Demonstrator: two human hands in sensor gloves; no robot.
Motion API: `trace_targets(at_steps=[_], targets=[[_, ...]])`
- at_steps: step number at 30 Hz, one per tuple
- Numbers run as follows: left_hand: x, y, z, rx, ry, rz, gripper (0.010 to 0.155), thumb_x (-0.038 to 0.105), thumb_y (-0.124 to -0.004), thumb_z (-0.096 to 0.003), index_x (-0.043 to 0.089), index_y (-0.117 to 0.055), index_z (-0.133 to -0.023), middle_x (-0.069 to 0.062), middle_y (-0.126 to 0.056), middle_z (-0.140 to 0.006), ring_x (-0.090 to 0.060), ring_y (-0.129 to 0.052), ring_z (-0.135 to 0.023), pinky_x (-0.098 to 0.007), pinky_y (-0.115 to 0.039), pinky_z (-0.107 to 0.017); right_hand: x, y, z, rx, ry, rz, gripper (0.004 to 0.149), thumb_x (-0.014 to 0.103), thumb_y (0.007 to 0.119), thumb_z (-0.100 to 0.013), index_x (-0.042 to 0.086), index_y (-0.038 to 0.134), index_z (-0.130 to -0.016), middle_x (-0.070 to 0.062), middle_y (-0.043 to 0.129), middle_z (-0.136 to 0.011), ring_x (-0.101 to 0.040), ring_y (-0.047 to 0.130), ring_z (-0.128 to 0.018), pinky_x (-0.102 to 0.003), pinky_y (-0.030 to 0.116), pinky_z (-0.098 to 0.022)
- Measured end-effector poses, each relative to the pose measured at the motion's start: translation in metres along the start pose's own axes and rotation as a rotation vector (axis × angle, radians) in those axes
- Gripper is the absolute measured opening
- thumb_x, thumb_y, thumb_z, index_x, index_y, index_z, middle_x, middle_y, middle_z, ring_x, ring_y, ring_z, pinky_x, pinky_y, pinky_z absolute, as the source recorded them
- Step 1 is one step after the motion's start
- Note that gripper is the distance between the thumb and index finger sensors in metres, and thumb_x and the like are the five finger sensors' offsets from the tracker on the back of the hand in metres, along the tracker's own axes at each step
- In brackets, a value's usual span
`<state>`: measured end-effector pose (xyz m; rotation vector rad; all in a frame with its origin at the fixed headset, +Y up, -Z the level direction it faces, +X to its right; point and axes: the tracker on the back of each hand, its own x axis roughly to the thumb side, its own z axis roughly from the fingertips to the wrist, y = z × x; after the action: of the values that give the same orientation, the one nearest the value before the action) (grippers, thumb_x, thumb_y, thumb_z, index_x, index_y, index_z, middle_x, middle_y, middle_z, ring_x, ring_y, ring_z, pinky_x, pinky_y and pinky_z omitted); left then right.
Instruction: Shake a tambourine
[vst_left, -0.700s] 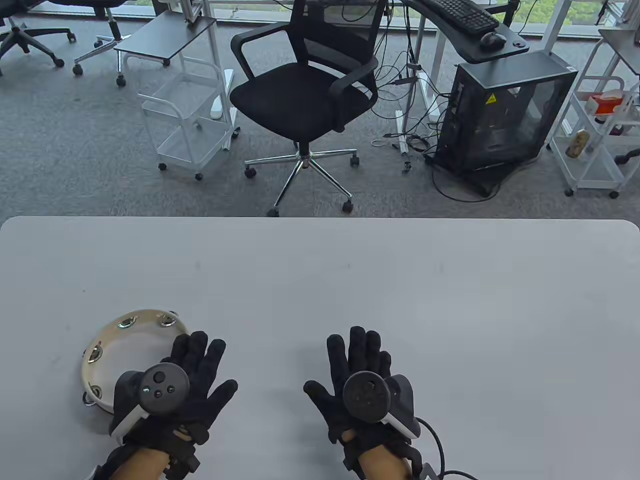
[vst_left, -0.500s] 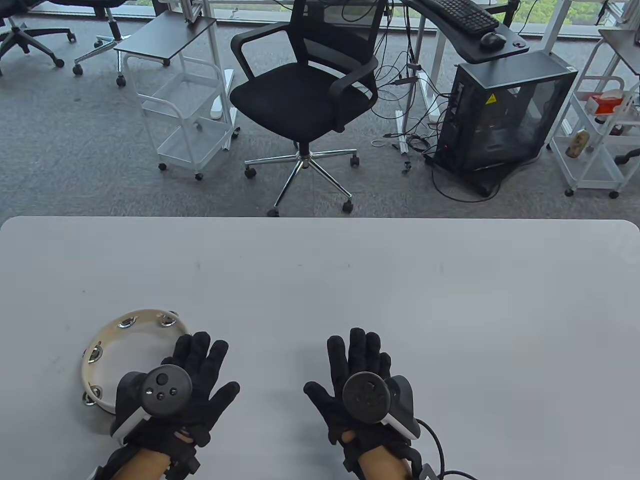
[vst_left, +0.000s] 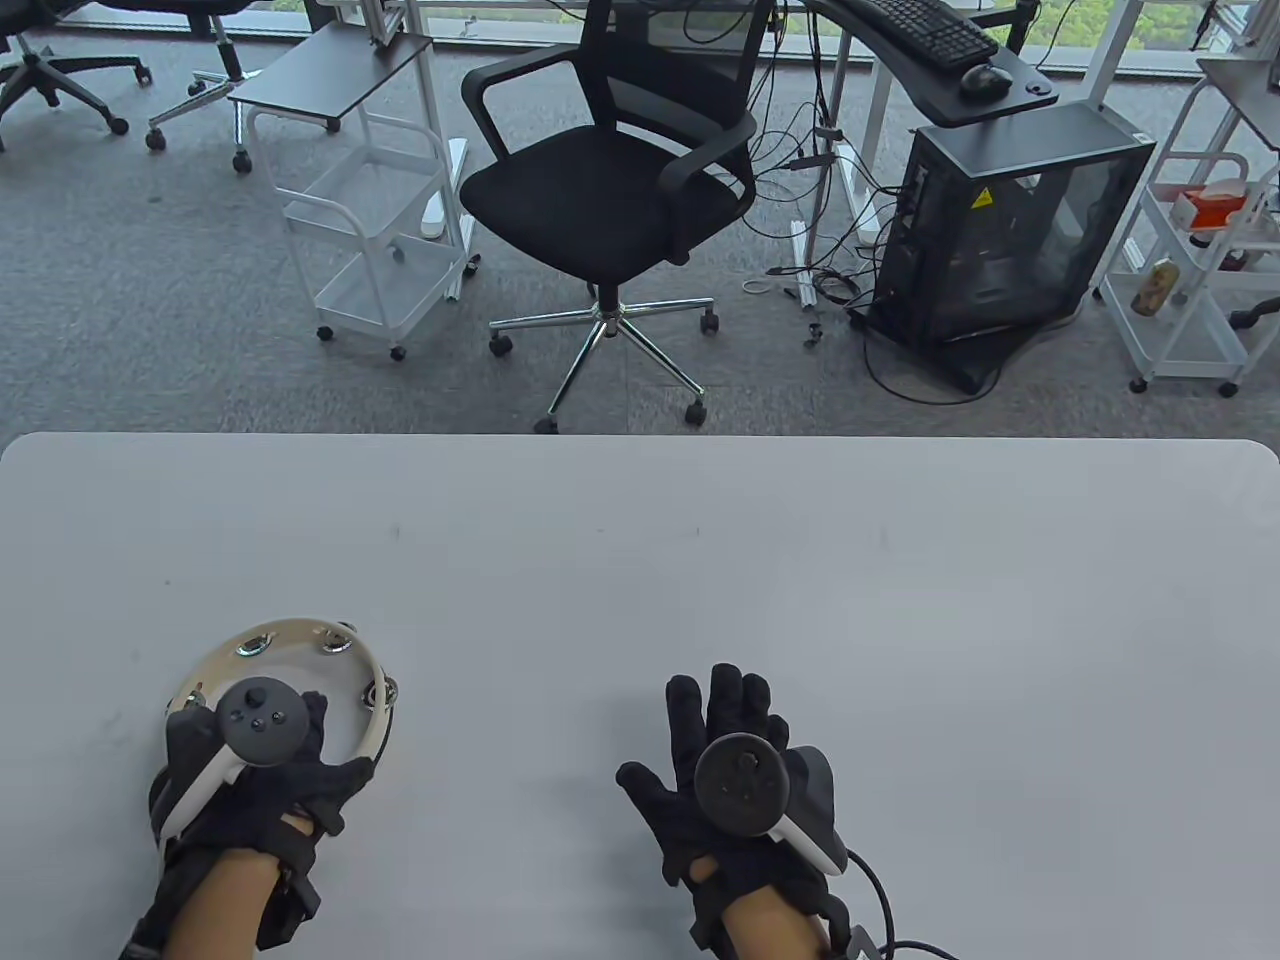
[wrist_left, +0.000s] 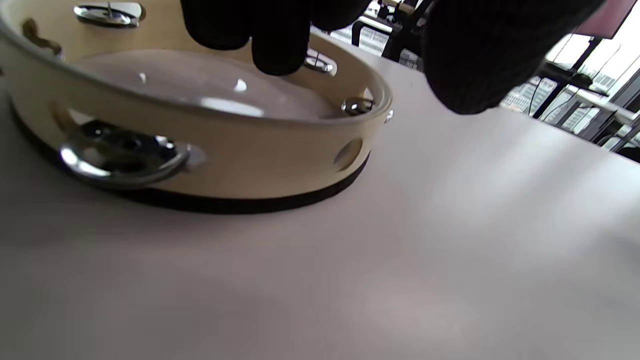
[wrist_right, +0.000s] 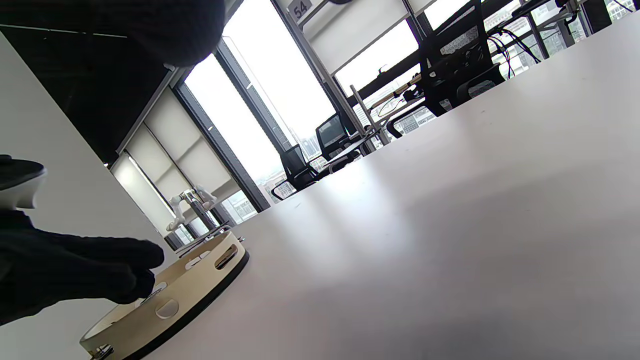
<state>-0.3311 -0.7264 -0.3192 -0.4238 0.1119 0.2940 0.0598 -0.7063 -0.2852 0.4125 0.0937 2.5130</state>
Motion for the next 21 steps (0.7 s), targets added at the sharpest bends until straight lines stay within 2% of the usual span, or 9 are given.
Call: trace_targets(at_steps=[2,5,7,10,12,14,17,18,21], targets=[[0.003,-0.01,-0.01,-0.055,0.037,-0.063,0.079,0.057,-0.086,-0.051,0.015,-0.054,-0.11,-0.016,-0.073,-0.109,-0.05,-0.068,-0.1,-0.075,-0.032,-0.067,0.001,0.002,-0.001,0.011,-0.005,0.0,0.09,0.061,0.058,-0.054,0.001,0.019,-0.108,-0.036,0.004,-0.104,-0.064,0.004,-0.091,-0.076,0.019,-0.057],[0.006,-0.019,-0.023,-0.057,0.055,-0.12,0.067,0.051,-0.085,-0.0524,0.017,-0.064,-0.106,-0.011,-0.084,-0.1,-0.046,-0.079,-0.093,-0.074,-0.038,-0.068,0.001,0.006,-0.003,0.032,-0.009,0.007,0.09,0.06,0.059,-0.054,0.0,0.019,-0.108,-0.036,0.005,-0.105,-0.064,0.005,-0.091,-0.076,0.02,-0.057],[0.009,-0.018,-0.027,0.002,0.04,-0.154,0.055,0.045,-0.082,-0.0537,0.019,-0.073,-0.101,-0.008,-0.093,-0.09,-0.043,-0.087,-0.086,-0.072,-0.044,-0.068,0.001,0.009,-0.005,0.052,-0.009,0.005,0.09,0.06,0.059,-0.054,0.0,0.019,-0.108,-0.037,0.006,-0.105,-0.064,0.006,-0.091,-0.076,0.021,-0.057],[0.012,-0.016,-0.025,0.026,0.028,-0.172,0.049,0.041,-0.083,-0.0531,0.02,-0.078,-0.097,-0.006,-0.096,-0.086,-0.04,-0.09,-0.084,-0.072,-0.049,-0.069,0.001,0.01,-0.007,0.048,-0.02,-0.009,0.09,0.06,0.059,-0.054,0.0,0.019,-0.108,-0.037,0.006,-0.105,-0.064,0.006,-0.091,-0.076,0.02,-0.057],[0.01,-0.005,-0.017,0.104,0.011,-0.109,0.047,0.041,-0.082,-0.053,0.02,-0.08,-0.095,-0.004,-0.097,-0.083,-0.038,-0.093,-0.081,-0.071,-0.051,-0.069,0.003,0.007,-0.006,0.004,-0.039,-0.024,0.09,0.06,0.058,-0.054,0.0,0.019,-0.108,-0.037,0.006,-0.105,-0.064,0.006,-0.091,-0.076,0.02,-0.057],[0.004,0.01,-0.007,0.212,-0.025,0.034,0.046,0.041,-0.082,-0.0522,0.02,-0.081,-0.093,-0.003,-0.099,-0.079,-0.038,-0.095,-0.078,-0.07,-0.053,-0.068,0.003,0.003,-0.005,-0.041,-0.056,-0.062,0.09,0.06,0.058,-0.055,-0.001,0.017,-0.108,-0.037,0.005,-0.104,-0.064,0.004,-0.091,-0.076,0.02,-0.057],[-0.012,0.031,0.014,0.378,-0.121,0.415,0.046,0.041,-0.081,-0.0521,0.02,-0.081,-0.093,-0.002,-0.099,-0.079,-0.037,-0.096,-0.078,-0.07,-0.055,-0.066,0.003,-0.005,-0.001,-0.163,-0.095,-0.213,0.091,0.061,0.057,-0.055,0.0,0.016,-0.107,-0.036,0.004,-0.104,-0.063,0.004,-0.09,-0.076,0.02,-0.057],[-0.017,0.035,0.02,0.417,-0.164,0.577,0.046,0.041,-0.081,-0.0518,0.02,-0.08,-0.093,-0.002,-0.099,-0.079,-0.037,-0.096,-0.078,-0.07,-0.055,-0.066,0.002,-0.007,0.001,-0.203,-0.103,-0.321,0.091,0.061,0.057,-0.055,0.0,0.015,-0.107,-0.036,0.003,-0.103,-0.063,0.003,-0.09,-0.076,0.02,-0.057],[-0.019,0.033,0.025,0.393,-0.379,0.998,0.048,0.042,-0.081,-0.0522,0.02,-0.078,-0.094,-0.001,-0.098,-0.08,-0.036,-0.096,-0.078,-0.07,-0.057,-0.065,-0.001,-0.003,0.003,-0.257,-0.118,-0.646,0.092,0.061,0.057,-0.054,0.0,0.012,-0.106,-0.036,0.0,-0.102,-0.063,0.0,-0.089,-0.076,0.019,-0.056]])
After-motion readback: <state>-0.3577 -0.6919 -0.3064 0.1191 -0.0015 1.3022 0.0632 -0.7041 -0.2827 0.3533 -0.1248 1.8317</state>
